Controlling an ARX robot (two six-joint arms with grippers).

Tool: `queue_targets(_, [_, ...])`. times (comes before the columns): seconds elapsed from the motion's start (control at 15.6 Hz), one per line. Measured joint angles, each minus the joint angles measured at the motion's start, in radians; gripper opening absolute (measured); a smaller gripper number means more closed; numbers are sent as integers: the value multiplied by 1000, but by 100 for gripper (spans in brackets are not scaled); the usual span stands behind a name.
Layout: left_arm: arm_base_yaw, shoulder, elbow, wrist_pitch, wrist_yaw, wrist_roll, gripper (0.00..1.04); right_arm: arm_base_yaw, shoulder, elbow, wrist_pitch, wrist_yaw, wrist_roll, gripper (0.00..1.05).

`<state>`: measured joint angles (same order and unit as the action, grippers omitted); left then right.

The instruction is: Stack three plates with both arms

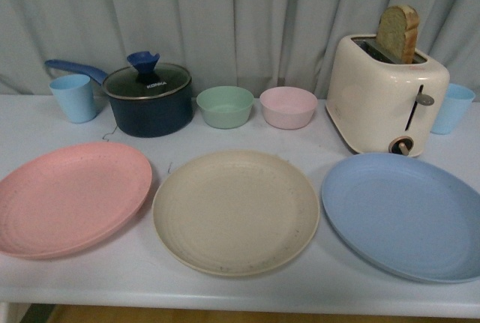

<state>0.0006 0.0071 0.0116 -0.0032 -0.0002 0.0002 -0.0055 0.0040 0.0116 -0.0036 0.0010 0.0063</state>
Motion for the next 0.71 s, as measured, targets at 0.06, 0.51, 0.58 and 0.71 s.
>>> queue_targets(0.06, [0,0,0,0,0,0,75,0,0,0,0,0,0,98])
queue_targets(0.51, [0,0,0,0,0,0,97,0,0,0,0,0,0,98])
queue_targets(0.58, [0,0,0,0,0,0,98,0,0,0,0,0,0,98])
queue_targets(0.71, [0,0,0,0,0,0,98,0,0,0,0,0,0,98])
